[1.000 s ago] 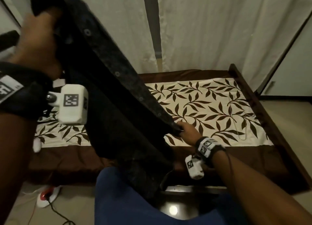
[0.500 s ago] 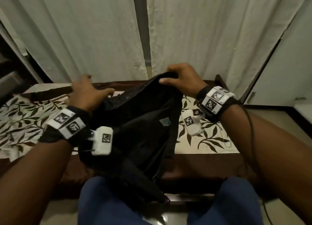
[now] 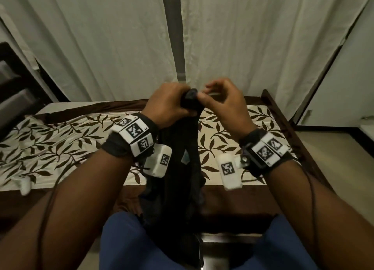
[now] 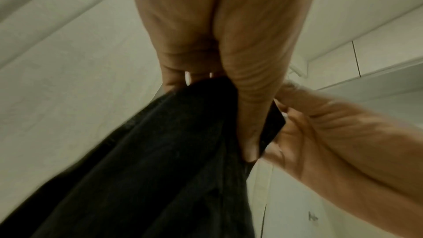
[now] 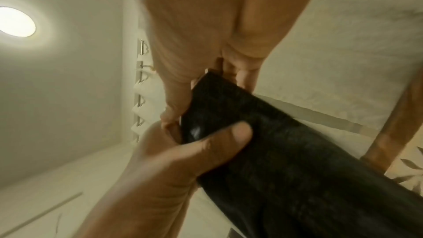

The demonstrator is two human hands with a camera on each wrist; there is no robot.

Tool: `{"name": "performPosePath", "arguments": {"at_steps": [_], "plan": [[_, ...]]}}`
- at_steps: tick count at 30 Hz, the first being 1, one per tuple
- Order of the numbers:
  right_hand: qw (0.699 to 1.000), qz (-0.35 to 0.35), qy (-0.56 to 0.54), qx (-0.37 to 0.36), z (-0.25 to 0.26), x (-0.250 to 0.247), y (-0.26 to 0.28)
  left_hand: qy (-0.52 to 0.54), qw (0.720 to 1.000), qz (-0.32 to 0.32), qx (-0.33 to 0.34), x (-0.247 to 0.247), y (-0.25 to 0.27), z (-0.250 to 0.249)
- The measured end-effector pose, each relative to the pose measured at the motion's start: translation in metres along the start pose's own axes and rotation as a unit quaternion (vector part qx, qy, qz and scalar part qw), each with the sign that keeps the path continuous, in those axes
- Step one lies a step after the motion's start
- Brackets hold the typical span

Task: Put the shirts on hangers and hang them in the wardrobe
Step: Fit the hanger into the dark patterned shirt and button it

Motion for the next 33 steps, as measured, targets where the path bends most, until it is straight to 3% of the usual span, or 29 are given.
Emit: {"name": "performPosePath", "arguments": {"at_steps": [2,4,6,7,13,16,19,23,24,26,29,30,31,33], "plan": [[0.997,0.045,0.006,0.068,-0.035,-0.004,0.019,0.021,1.0,-0.02,0.007,-0.004,0.001,0.003],[0.975,0.163,0.055,0.14,-0.078,0.006,0.043,0.061,0.997,-0.044,0.014,-0.012,0.0,0.001],[0.947,0.244,0.122,0.172,-0.117,0.018,0.063,0.07,0.995,-0.072,0.024,-0.024,-0.003,-0.004],[0.942,0.253,0.141,0.171,-0.13,0.023,0.07,0.072,0.993,-0.088,0.026,-0.031,-0.005,-0.007],[0.965,0.188,0.086,0.159,-0.143,0.045,0.073,0.103,0.971,-0.214,0.022,-0.074,-0.01,-0.013],[0.978,0.122,0.113,0.13,-0.121,0.026,0.052,0.026,0.965,-0.26,-0.011,-0.099,-0.006,0.0],[0.987,-0.023,0.142,0.074,-0.072,-0.035,0.006,-0.05,0.944,-0.309,-0.103,-0.132,0.004,0.034],[0.975,-0.148,0.163,-0.043,0.035,-0.095,-0.058,0.096,0.913,-0.383,-0.103,-0.154,0.015,0.056],[0.972,-0.159,0.166,-0.05,0.057,-0.101,-0.07,0.163,0.911,-0.368,-0.088,-0.152,0.016,0.057],[0.973,-0.159,0.163,-0.032,0.085,-0.106,-0.087,0.216,0.937,-0.257,-0.094,-0.135,0.015,0.062],[0.984,-0.134,0.114,0.03,0.094,-0.11,-0.096,0.142,0.976,-0.045,-0.159,-0.094,0.023,0.072],[0.987,-0.127,0.094,0.042,0.098,-0.111,-0.095,0.115,0.979,-0.015,-0.17,-0.088,0.023,0.075],[0.988,-0.129,0.078,0.037,0.104,-0.115,-0.094,0.093,0.982,-0.035,-0.162,-0.09,0.022,0.072],[0.985,-0.162,0.051,-0.037,0.124,-0.126,-0.09,0.039,0.97,-0.196,-0.135,-0.114,0.018,0.065]]}}
Point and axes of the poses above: each hand's wrist, its own y-axis away from the middle knuckle, its own x-axis out of the palm, z = x × y, the point moved 4 cm from there along -y, towards the middle knuckle, and after that the axes turned 8 degrees about x, right-handed, at the moved point
